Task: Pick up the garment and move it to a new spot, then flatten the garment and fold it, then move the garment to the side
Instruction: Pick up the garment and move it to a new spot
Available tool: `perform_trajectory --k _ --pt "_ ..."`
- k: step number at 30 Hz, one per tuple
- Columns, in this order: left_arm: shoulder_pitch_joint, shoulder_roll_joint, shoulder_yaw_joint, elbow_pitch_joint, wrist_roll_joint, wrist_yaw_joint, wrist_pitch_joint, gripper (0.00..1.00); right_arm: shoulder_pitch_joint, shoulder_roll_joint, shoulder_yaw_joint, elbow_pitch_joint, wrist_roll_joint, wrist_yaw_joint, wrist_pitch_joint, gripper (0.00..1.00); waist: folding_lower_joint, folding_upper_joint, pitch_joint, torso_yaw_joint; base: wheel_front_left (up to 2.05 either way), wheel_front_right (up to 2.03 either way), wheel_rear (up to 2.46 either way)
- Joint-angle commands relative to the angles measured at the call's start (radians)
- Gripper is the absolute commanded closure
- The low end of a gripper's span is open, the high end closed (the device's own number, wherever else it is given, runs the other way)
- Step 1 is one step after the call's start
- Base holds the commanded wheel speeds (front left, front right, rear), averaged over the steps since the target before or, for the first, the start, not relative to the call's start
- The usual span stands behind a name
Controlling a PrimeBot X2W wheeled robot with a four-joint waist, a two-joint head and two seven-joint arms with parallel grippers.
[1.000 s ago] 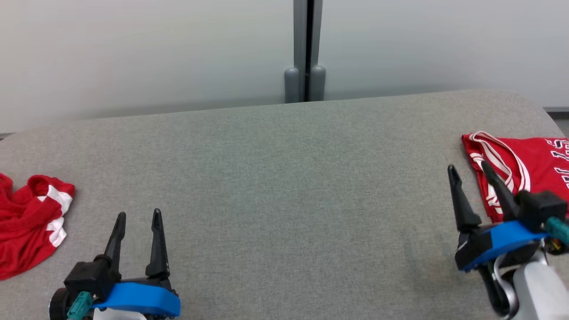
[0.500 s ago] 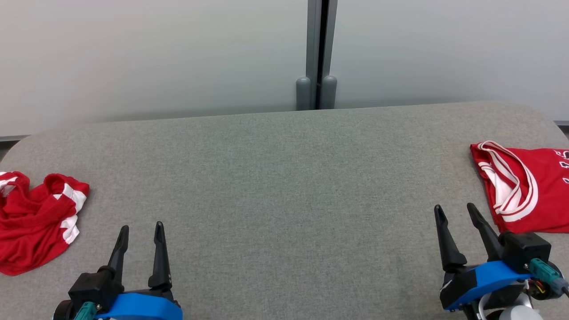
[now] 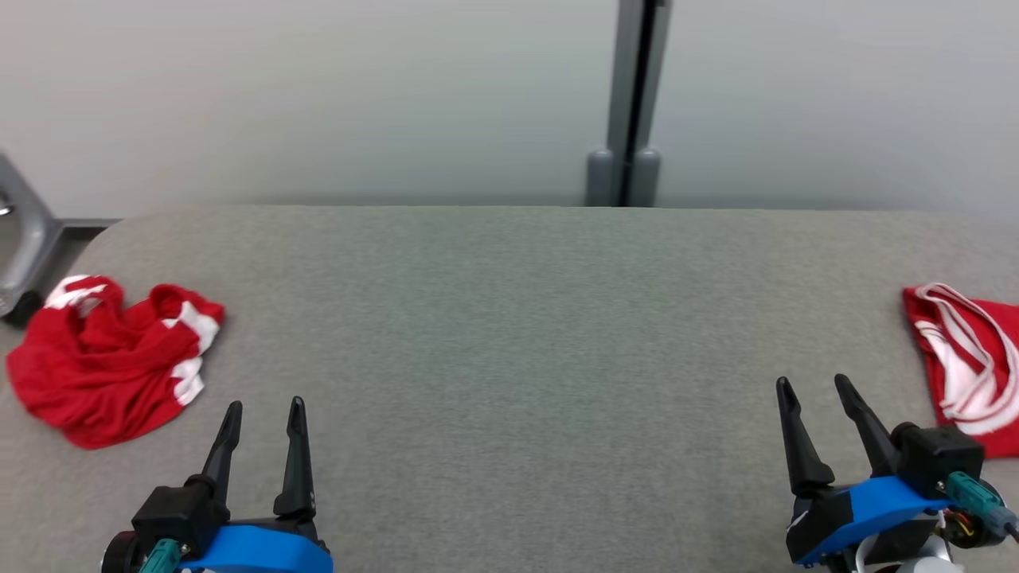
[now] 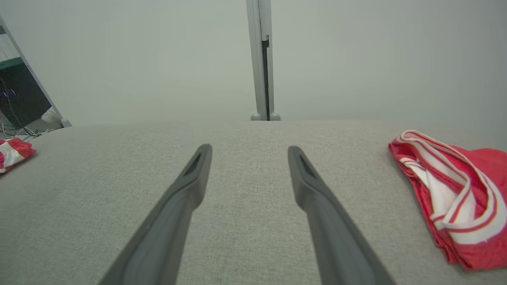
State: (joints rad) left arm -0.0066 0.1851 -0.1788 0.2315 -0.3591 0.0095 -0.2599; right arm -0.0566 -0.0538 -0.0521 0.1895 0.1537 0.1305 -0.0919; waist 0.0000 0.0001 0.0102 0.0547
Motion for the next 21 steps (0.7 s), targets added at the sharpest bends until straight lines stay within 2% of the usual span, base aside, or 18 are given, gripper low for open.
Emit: perform_trajectory --k 1,14,21 --pt "-0.009 0.005 -0.003 -0.004 0.003 0.003 -0.002 0.0 0.007 0.003 0.001 -0.005 0.003 0.001 0.001 0.0 0.0 -0.0001 0.014 0.026 0.0 0.0 0.0" --pt "0.029 0.019 0.019 -0.031 -0.015 0.026 0.002 0.0 0.001 0.003 0.024 -0.01 -0.005 0.001 0.014 0.0 0.0 -0.0001 0.007 0.309 0.0 0.0 0.0" --pt "0.048 0.029 0.026 -0.048 -0.026 0.034 0.007 0.0 -0.011 0.003 0.052 0.003 0.002 0.001 0.012 0.0 0.0 -0.0001 0.009 0.404 0.0 0.0 0.0"
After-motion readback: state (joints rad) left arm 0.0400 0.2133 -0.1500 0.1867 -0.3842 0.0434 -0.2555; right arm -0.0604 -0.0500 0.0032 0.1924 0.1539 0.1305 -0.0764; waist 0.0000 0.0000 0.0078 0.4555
